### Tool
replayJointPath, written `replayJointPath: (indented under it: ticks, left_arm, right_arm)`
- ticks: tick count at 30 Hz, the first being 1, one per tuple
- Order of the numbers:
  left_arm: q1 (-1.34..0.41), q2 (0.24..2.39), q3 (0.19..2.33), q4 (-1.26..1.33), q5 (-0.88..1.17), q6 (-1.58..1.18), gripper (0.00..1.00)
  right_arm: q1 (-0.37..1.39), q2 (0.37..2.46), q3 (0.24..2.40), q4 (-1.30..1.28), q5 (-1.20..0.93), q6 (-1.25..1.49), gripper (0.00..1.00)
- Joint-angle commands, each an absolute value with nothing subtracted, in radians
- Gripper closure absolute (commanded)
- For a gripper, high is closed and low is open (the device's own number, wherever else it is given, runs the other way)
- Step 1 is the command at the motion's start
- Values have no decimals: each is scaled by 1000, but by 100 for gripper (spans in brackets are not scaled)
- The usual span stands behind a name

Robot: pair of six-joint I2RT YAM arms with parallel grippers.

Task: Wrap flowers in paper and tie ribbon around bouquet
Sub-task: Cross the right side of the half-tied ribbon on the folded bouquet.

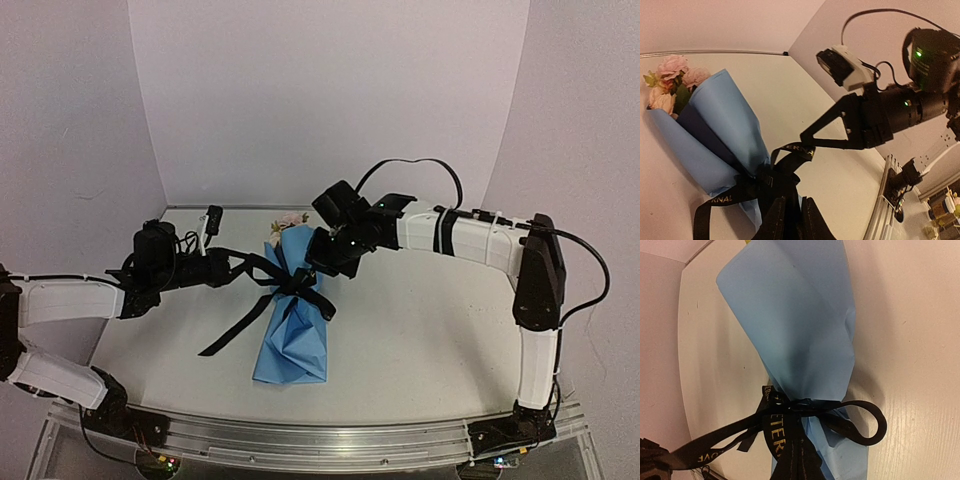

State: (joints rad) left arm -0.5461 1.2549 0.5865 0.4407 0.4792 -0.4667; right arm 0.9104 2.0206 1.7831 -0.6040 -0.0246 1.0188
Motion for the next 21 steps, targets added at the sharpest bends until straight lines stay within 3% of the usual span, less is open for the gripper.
replayJointPath:
  ticks: [1,9,14,21]
  left_arm:
    - [-543,1283,651,407,697,-307,87]
    - [-583,1507,894,-123,758,-72,85]
    - [-602,1597,994,-212,703,-61,80]
    - [-601,1541,1007,-145,670,-111,56]
  right_arm:
    - [916,2051,1835,-639,-1,996,100]
    - [916,2063,1848,-650,-1,993,100]
    - [915,2063,1851,-654,0,995,100]
    - [915,2061,1858,-661,0,986,100]
